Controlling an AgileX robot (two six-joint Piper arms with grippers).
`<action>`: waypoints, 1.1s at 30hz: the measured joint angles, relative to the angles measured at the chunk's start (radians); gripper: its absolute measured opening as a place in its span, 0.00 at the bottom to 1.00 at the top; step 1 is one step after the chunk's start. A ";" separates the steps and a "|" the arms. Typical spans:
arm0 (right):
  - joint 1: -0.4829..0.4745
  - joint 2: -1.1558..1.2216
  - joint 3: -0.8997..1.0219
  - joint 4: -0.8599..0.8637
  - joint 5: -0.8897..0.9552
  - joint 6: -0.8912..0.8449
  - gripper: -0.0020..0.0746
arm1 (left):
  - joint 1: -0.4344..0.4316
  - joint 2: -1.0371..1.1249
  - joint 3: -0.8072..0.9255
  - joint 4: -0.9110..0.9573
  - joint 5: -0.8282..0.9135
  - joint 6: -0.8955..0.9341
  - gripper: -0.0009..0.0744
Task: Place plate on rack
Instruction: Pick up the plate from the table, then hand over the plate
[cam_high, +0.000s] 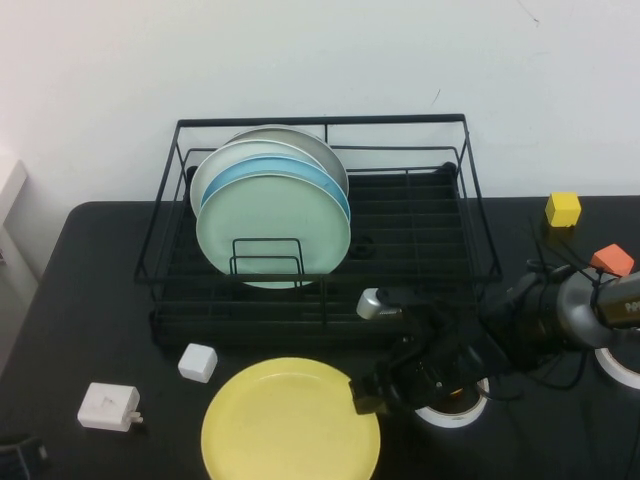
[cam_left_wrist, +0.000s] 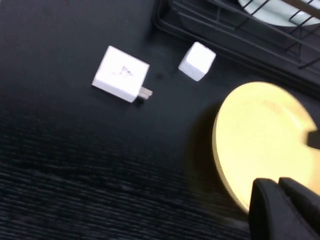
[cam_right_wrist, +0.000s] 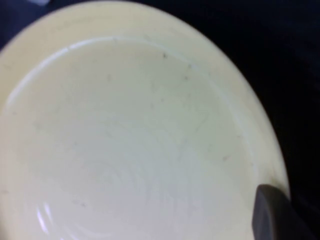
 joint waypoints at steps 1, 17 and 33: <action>0.000 -0.007 0.000 -0.005 0.020 -0.002 0.04 | 0.000 0.000 0.000 -0.014 -0.003 0.000 0.01; 0.031 -0.442 0.006 -0.314 0.127 0.051 0.04 | 0.000 0.000 0.000 -0.501 -0.160 0.099 0.01; 0.065 -0.662 0.007 -0.376 0.112 0.089 0.04 | 0.000 0.065 0.000 -1.009 -0.141 0.701 0.77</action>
